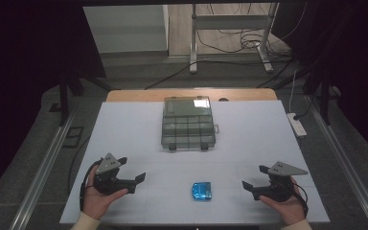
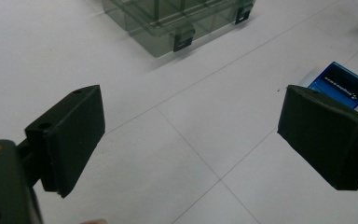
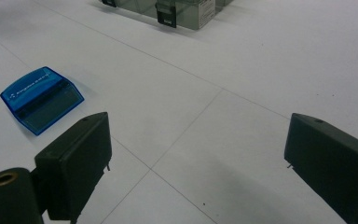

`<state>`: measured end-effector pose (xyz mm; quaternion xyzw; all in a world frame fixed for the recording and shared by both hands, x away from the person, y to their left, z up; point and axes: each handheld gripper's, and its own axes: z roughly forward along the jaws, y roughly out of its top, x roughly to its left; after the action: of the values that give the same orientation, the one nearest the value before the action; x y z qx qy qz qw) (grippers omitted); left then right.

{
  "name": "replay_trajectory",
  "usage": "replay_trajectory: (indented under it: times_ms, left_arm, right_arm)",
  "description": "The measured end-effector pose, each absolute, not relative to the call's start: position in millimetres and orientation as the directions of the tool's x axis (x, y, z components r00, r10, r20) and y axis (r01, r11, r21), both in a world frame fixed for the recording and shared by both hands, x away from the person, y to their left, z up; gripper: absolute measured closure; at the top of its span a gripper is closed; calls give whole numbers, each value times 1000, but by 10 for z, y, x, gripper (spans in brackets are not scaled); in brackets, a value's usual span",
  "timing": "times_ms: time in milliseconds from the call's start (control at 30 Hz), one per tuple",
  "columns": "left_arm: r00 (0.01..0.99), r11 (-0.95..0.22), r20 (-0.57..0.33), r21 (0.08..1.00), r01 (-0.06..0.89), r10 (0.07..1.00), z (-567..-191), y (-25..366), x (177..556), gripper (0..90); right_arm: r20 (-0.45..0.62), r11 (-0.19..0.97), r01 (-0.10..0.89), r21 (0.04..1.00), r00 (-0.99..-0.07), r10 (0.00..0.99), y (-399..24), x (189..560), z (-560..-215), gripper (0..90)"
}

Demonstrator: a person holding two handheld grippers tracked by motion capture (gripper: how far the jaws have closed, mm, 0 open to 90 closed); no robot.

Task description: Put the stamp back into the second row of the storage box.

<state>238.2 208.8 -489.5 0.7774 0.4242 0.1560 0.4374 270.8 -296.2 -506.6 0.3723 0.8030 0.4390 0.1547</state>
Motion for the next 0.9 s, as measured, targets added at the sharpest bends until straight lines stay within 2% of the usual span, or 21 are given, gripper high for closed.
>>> replay_trajectory:
  times_ms: [900]
  left_arm:
    - [704,-358,-126,791,496,699,-4823,1597,2536,84]
  right_arm:
    - [79,341,467,816,-674,735,-2960,2718,-5079,78]
